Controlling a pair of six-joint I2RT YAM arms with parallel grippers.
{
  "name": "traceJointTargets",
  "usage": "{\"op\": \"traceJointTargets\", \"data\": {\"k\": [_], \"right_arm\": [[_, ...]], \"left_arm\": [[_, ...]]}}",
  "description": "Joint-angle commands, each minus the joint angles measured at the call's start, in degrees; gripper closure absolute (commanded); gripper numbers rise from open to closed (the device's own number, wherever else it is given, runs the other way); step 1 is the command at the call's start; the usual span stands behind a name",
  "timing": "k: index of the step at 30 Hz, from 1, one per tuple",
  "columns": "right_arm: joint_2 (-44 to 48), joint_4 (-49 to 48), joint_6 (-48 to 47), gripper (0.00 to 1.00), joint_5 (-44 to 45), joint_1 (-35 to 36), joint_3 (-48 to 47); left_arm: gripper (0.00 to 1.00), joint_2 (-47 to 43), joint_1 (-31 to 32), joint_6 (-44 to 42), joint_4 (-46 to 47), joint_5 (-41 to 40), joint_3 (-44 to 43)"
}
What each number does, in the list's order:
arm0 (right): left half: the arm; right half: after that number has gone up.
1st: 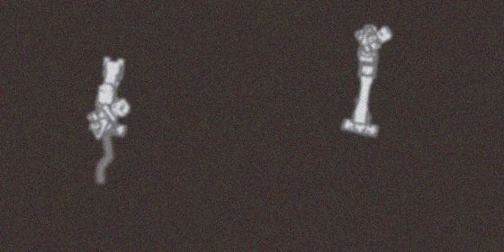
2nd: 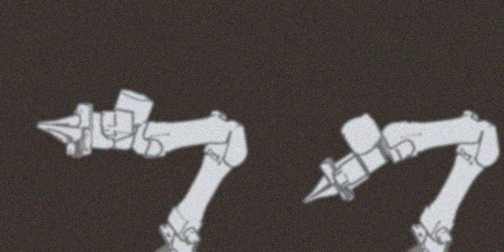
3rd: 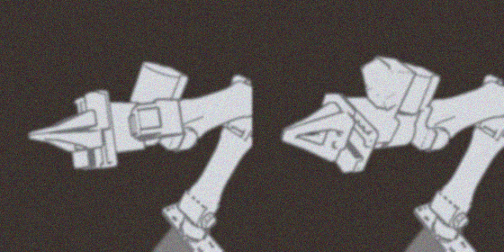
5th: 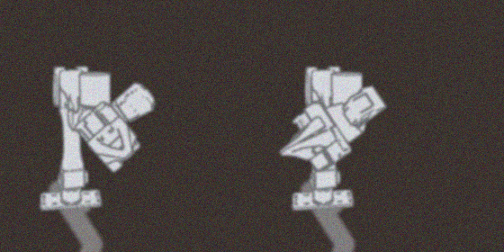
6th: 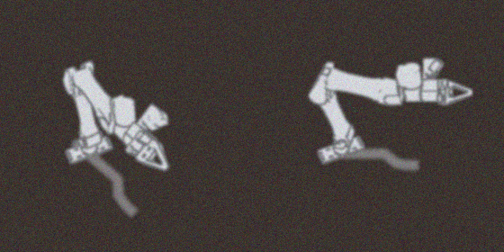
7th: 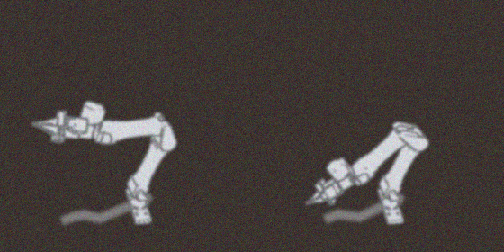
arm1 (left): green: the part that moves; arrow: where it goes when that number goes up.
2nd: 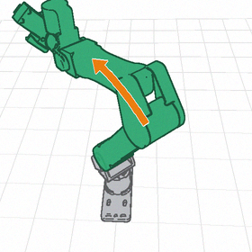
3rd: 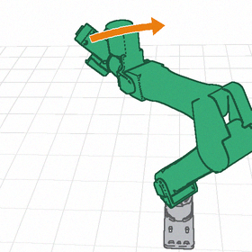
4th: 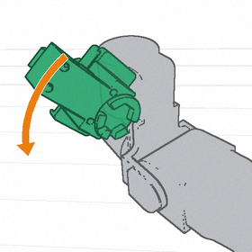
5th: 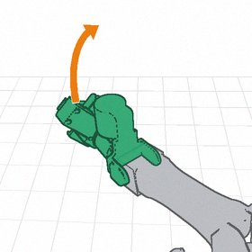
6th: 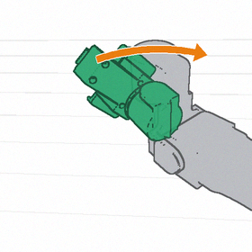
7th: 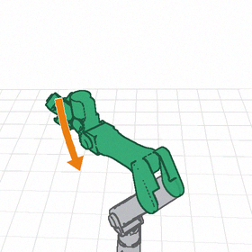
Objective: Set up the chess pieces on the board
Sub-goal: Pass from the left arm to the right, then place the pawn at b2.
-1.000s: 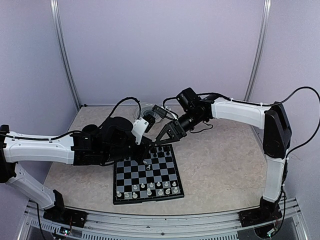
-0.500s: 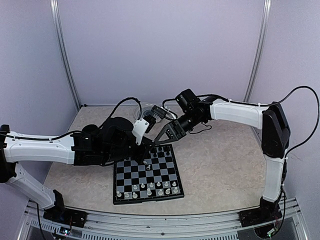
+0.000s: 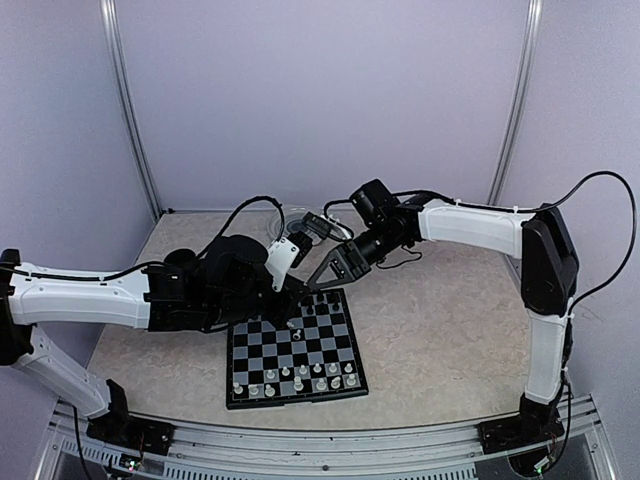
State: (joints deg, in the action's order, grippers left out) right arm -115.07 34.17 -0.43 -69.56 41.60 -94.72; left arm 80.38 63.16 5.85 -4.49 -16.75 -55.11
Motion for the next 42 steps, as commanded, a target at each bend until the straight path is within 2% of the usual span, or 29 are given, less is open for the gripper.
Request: {"op": "traceJointTargets", "data": {"k": [1,9,16,18,20,22,26,30,34,39,42], "right_arm": [[-2.0,-1.5,0.3,0.84,-0.1,0.6,-1.3],[-2.9,-1.4,2.0,0.79,1.2,0.6,-2.0],[-3.1,-1.4,1.7,0.88,0.9,0.6,-2.1],[-2.9,-1.0,1.1,0.92,1.8,0.6,-2.3],[-2.7,0.4,-1.5,0.93,4.5,0.7,-2.8],[-2.2,2.1,-4.0,0.94,8.9,0.9,-3.4],[-0.6,4.7,-8.5,0.96,18.2,2.0,-3.6],[0.3,6.3,-12.6,0.96,26.7,4.8,-4.0],[-0.2,9.0,-17.2,0.96,35.0,8.9,-6.4],[-3.0,12.7,-21.6,0.97,43.2,14.3,-11.3],[-5.7,15.4,-23.6,0.96,47.5,17.3,-14.0]], "left_arm": [[0.87,0.2,0.4,-0.7,2.3,1.6,0.0],[0.87,-0.6,0.5,-0.7,2.5,1.9,0.6],[0.86,-0.3,0.5,-0.7,2.5,2.0,0.6],[0.8,-0.1,0.6,-0.4,2.3,1.3,0.3],[0.68,0.1,0.5,0.1,1.6,-0.2,0.0],[0.61,-0.3,0.5,0.1,0.5,-1.3,-0.3],[0.55,-4.6,-0.5,-0.5,-2.4,-3.1,0.1],[0.48,-12.9,-5.1,-0.4,-4.9,-3.0,1.0],[0.34,-20.7,-12.8,1.6,-5.0,-7.1,3.5],[0.31,-26.1,-23.0,2.9,-3.0,-9.3,8.9],[0.3,-27.3,-24.6,4.4,-2.8,-8.7,9.8]]}}
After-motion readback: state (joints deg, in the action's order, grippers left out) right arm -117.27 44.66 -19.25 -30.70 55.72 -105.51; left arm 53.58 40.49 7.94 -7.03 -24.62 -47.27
